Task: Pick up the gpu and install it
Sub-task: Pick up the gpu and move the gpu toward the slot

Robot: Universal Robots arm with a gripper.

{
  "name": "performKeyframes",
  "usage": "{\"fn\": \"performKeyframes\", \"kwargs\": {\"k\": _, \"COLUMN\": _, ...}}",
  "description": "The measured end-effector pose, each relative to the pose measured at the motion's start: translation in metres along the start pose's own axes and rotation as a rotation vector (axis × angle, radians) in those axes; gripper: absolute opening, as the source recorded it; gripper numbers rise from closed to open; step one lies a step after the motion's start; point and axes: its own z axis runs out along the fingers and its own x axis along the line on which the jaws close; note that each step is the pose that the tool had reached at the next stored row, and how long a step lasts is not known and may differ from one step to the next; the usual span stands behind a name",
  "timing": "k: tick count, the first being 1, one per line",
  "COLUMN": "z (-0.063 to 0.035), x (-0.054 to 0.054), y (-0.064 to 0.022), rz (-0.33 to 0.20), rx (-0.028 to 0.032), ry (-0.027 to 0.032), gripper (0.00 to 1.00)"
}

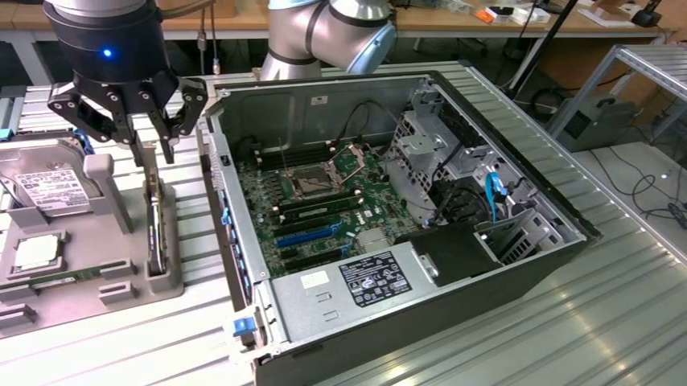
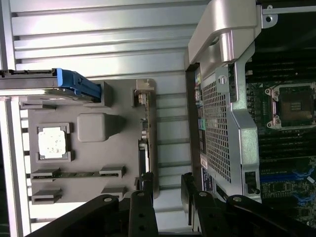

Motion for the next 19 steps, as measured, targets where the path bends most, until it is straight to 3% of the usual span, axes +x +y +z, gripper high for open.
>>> {"fn": "performKeyframes", "kwargs": {"k": 19, "z": 0.005, "x": 0.0001, "y": -0.0002, "rz": 0.0, "rx": 0.0, "ry": 0.0, "gripper": 0.36}}
